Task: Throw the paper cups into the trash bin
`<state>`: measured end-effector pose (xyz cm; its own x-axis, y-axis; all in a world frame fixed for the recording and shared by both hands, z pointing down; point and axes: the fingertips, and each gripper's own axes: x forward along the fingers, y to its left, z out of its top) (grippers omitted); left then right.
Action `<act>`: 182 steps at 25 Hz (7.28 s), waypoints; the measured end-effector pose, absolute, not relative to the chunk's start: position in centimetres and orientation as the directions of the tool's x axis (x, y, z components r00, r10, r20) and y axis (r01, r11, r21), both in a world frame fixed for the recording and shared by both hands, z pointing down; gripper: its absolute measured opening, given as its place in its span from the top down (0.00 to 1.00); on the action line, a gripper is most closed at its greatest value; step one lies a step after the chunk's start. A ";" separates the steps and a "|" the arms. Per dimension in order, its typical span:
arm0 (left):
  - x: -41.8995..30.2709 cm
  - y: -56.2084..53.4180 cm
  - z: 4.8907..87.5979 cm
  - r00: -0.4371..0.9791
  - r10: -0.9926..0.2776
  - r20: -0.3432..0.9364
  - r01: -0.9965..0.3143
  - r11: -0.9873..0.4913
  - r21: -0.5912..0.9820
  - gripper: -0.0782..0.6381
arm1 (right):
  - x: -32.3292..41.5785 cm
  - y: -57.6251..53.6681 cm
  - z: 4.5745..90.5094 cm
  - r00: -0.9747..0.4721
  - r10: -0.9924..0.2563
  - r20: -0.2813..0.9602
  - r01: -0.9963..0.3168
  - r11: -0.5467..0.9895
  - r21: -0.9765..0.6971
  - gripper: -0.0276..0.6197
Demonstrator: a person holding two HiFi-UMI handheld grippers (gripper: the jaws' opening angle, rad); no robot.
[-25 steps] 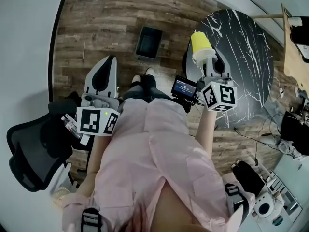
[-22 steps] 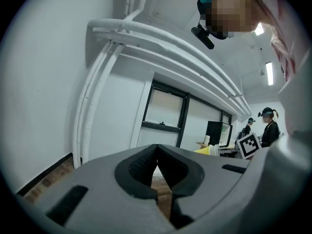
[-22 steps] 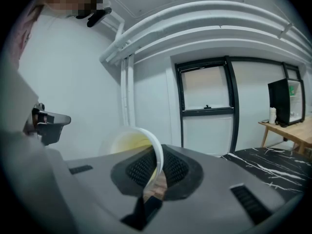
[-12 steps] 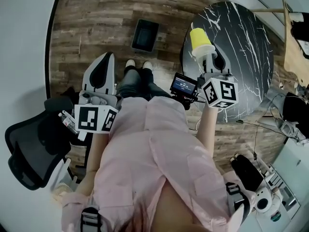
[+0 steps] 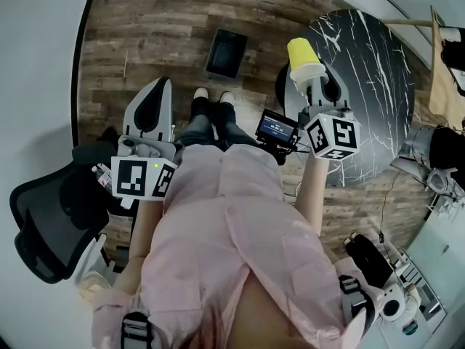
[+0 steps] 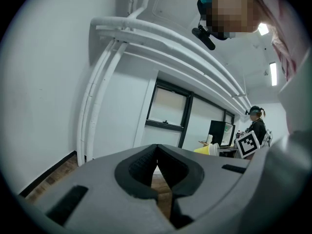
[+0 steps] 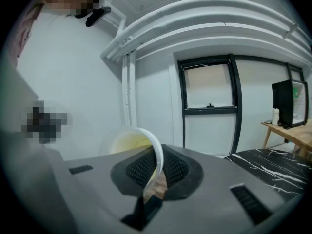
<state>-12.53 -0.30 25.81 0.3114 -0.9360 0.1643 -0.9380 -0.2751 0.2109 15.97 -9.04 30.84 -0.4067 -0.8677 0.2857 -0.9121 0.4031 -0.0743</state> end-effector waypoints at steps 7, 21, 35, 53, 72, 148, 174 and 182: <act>-15.2 -0.6 25.9 0.270 -0.947 0.172 -0.950 -0.233 0.208 0.87 | 13.8 -11.5 31.7 -0.422 -0.856 0.300 -0.904 0.422 -0.066 0.89; -18.0 -2.7 26.2 0.245 -0.952 0.181 -0.956 -0.207 0.206 0.87 | 9.8 -14.8 35.5 -0.460 -0.808 0.368 -0.881 0.468 -0.073 0.89; -18.8 -3.5 26.5 0.265 -0.946 0.189 -0.952 -0.225 0.210 0.87 | 13.3 -14.8 38.9 -0.430 -0.776 0.462 -0.880 0.474 -0.023 0.89; -19.0 -3.1 26.6 0.277 -0.940 0.200 -0.949 -0.235 0.209 0.87 | 13.9 -14.3 39.8 -0.447 -0.746 0.494 -0.875 0.479 -0.068 0.89; -18.2 -2.7 26.7 0.297 -0.933 0.203 -0.944 -0.256 0.206 0.87 | 13.0 -16.7 42.1 -0.473 -0.730 0.494 -0.848 0.530 -0.029 0.89; -18.7 -13.2 55.2 0.263 -0.869 0.419 -0.945 -0.144 0.294 0.87 | 2.1 -18.3 85.8 -0.391 -0.348 0.852 -0.856 0.479 -0.198 0.89; -21.0 -11.9 62.5 0.183 -0.895 0.407 -0.952 -0.057 0.302 0.87 | -0.7 -17.9 100.3 -0.357 -0.193 0.914 -0.876 0.409 -0.256 0.89; -21.7 -11.8 64.3 0.168 -0.902 0.397 -0.955 -0.050 0.292 0.87 | -0.7 -17.4 104.3 -0.306 -0.155 0.939 -0.906 0.349 -0.238 0.89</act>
<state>-21.69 -11.83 64.32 0.1684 -0.9023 0.3968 -0.9552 -0.0500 0.2918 -0.68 -17.44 104.28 -0.3063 -0.1545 0.9393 -0.9064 0.3488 -0.2382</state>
